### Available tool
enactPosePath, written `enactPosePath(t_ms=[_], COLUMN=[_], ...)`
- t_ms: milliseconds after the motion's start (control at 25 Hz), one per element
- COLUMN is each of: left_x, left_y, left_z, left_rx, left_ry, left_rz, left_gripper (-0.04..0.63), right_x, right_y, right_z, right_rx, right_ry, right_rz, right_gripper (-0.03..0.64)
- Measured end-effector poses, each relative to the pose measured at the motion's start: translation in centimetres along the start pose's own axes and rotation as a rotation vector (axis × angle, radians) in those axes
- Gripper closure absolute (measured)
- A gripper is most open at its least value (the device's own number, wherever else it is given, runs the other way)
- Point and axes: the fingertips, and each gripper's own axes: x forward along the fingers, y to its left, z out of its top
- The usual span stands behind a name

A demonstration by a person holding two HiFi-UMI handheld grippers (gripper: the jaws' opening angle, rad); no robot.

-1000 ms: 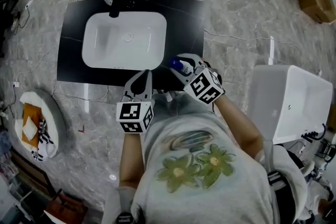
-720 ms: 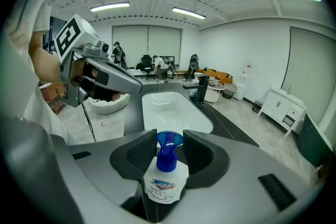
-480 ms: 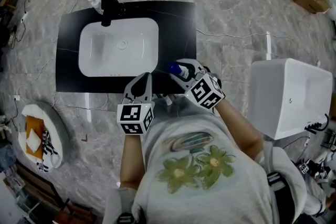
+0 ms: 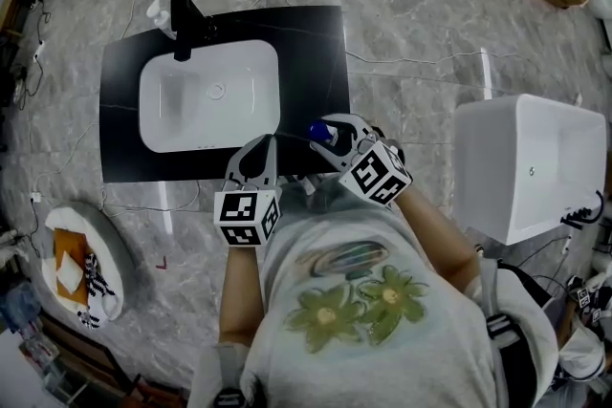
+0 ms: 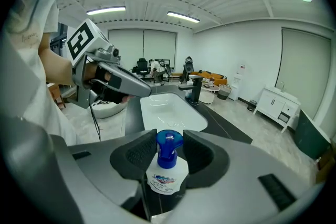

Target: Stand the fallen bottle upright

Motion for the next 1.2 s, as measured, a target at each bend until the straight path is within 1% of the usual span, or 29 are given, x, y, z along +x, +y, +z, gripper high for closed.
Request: enactPosePath(t_ms=[760,1200], left_x=[2.1,2.8], left_y=[-3.5,-4.3], left_z=[0.4,0.2], left_rx=[0.068,0.087], left_ry=[0.030,0.049], left_rz=[-0.105,-0.140], left_gripper=[0.578,0.578], right_x=[-3.0,-3.7], right_y=[0.0,0.2], right_z=[-1.6,-2.4], right_rx=[0.058,0.103], right_ry=[-0.026,-0.036], right_rz=[-0.046,-0.067], right_gripper=[0.443,0.443])
